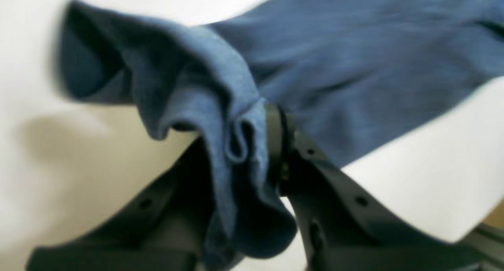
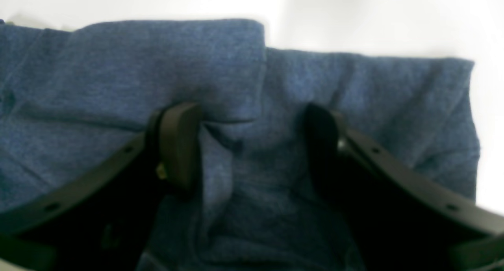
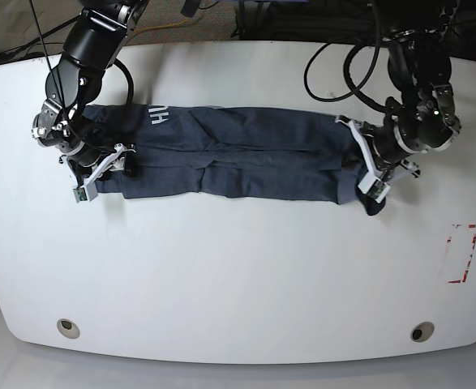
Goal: Fold the T-shirt properly
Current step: 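Grasp the strip end with the left gripper and fold it toward the right gripper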
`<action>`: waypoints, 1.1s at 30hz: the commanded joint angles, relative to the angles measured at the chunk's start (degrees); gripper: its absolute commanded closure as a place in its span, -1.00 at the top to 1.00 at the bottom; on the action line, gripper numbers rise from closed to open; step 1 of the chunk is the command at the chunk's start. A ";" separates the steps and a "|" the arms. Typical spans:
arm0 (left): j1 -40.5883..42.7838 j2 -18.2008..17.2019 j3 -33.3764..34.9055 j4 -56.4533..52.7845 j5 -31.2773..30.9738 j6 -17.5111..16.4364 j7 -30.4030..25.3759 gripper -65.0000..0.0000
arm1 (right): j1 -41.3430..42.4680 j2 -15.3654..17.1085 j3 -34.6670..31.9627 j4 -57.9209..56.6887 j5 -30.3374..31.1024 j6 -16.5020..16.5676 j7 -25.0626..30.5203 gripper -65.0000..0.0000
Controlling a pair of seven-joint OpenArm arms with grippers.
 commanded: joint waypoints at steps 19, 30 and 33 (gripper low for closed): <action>-8.63 11.08 12.18 -9.33 8.63 -0.06 -1.46 -0.68 | 0.17 0.40 -0.05 -0.02 -1.35 -0.12 -1.89 0.19; -9.33 10.73 21.85 -10.03 8.80 -0.06 -1.46 -0.67 | 0.26 0.32 -0.05 -0.02 -1.18 -0.12 -1.89 0.19; -9.33 10.64 25.98 -10.03 8.89 -0.06 -1.28 -0.57 | 0.26 0.32 -0.05 -0.02 -1.18 -0.12 -1.89 0.19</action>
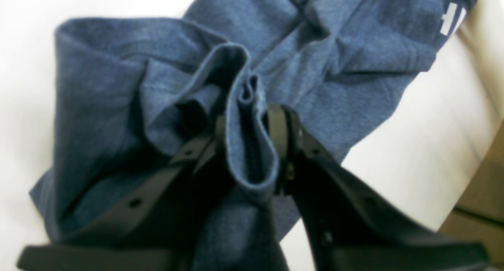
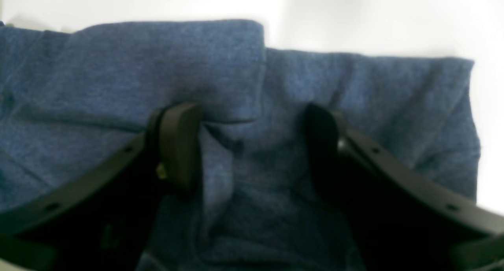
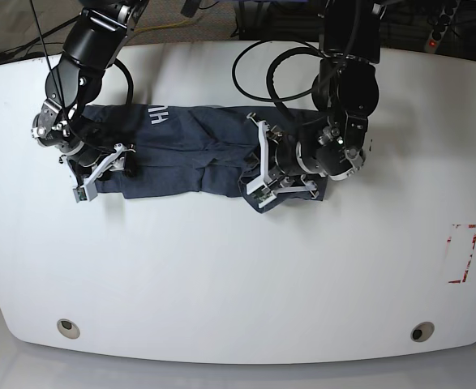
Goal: Fold the T-shirt properly
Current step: 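Grasp the strip end with the left gripper and fold it toward the right gripper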
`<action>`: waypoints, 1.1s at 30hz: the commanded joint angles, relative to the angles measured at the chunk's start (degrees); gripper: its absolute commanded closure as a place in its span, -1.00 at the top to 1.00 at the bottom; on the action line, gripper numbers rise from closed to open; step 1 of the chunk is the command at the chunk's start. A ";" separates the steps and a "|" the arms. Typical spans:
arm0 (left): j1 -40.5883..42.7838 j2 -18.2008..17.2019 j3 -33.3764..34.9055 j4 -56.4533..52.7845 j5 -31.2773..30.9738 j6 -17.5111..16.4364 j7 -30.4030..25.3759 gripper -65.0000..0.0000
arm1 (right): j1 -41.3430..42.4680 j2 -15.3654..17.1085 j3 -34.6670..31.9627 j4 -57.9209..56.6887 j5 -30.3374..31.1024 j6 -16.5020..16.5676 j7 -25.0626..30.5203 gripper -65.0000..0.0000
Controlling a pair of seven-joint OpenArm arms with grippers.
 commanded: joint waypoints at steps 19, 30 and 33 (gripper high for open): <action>-0.90 0.13 -2.26 15.07 -1.19 -0.10 -0.96 0.16 | 0.24 0.32 -0.05 0.13 -1.20 -0.12 -1.87 0.19; -0.98 -2.42 -8.59 6.98 9.19 -0.10 -3.07 0.16 | 0.24 0.23 -0.05 0.13 -1.11 -0.12 -1.87 0.19; -0.98 -2.33 -7.27 2.50 9.45 -0.10 -6.76 0.16 | 0.24 -0.56 -0.05 0.13 -1.11 -0.12 -1.87 0.19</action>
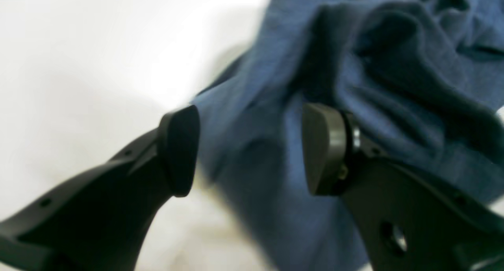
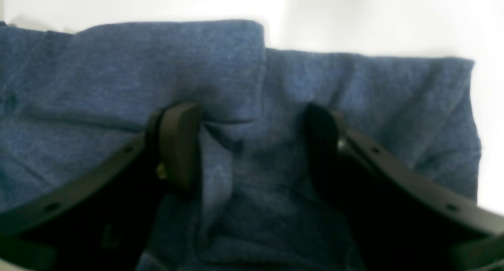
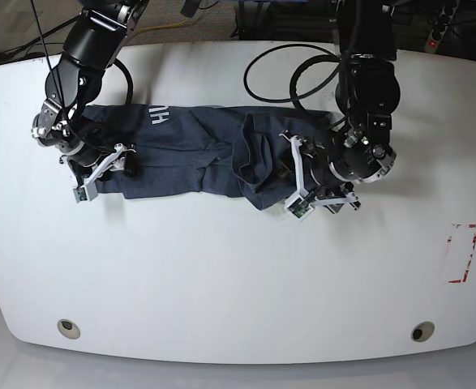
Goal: Fold the T-shirt properly
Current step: 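Grasp the strip end with the left gripper and fold it toward the right gripper, then press the folded end flat with the left gripper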
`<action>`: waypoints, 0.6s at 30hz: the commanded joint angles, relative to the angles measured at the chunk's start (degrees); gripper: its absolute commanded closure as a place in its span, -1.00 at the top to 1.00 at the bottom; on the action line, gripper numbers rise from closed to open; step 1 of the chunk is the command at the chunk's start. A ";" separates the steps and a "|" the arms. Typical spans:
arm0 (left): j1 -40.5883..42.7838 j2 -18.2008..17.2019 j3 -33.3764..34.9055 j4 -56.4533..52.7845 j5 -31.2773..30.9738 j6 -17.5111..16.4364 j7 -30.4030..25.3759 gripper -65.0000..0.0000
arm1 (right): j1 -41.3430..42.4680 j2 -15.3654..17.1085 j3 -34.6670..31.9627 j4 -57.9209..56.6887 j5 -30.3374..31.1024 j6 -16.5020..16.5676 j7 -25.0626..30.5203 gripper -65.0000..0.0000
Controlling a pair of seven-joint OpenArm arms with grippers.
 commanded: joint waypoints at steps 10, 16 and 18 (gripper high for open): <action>-2.79 2.11 15.05 -3.99 0.03 -0.06 -2.74 0.16 | 0.15 -1.29 -0.07 0.22 -1.40 -0.12 -1.89 0.19; -2.87 3.08 23.23 -3.28 -0.14 -0.06 -2.74 0.16 | 0.15 -1.29 -0.07 0.22 -1.40 -0.12 -1.89 0.19; -3.05 3.08 23.85 -1.96 -0.14 -0.06 -2.74 0.16 | 0.15 -1.29 -0.07 0.22 -1.40 -0.12 -1.89 0.19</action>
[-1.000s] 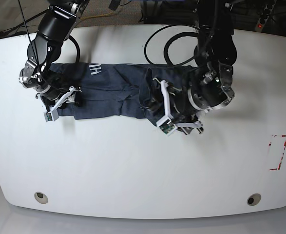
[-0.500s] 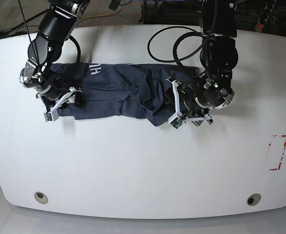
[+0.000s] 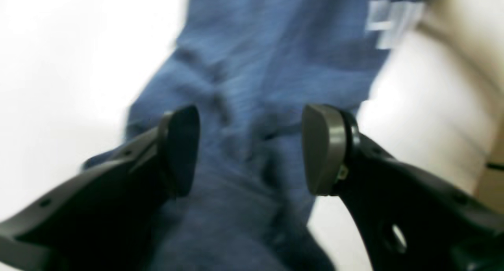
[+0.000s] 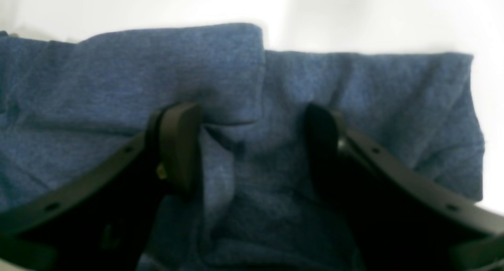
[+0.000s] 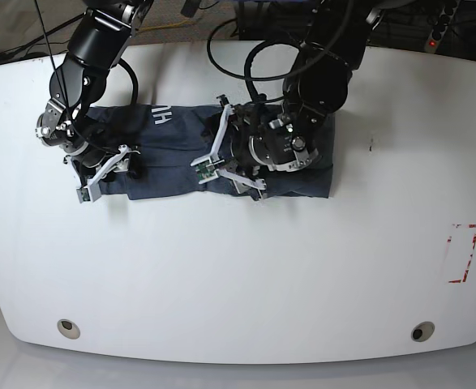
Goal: Fold the T-shirt properly
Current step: 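Press the folded end flat with the left gripper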
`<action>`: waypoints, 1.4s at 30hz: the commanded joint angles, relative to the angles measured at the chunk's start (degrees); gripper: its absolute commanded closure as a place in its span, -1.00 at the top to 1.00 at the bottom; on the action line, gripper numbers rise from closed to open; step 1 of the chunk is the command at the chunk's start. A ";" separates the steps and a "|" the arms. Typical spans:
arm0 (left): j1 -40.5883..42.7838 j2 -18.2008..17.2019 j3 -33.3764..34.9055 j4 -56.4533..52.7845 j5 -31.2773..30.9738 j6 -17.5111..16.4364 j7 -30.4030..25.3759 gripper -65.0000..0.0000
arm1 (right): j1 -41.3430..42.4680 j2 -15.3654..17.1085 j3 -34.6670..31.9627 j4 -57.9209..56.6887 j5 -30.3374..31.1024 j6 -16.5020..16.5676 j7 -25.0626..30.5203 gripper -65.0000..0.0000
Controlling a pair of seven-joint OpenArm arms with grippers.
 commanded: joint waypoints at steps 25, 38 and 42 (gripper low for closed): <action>8.44 -10.40 -18.51 7.79 -0.06 -0.03 -3.02 0.16 | 0.33 -0.11 -0.03 8.35 -1.07 -0.05 -6.37 0.19; 10.02 -11.19 -15.78 7.88 -0.23 -0.03 -9.08 0.16 | 5.60 1.12 12.19 20.31 14.76 -0.05 -26.68 0.22; 10.19 -11.54 -16.04 12.45 -0.06 -0.03 -9.08 0.16 | 5.16 2.35 17.99 17.06 18.98 -0.05 -28.35 0.42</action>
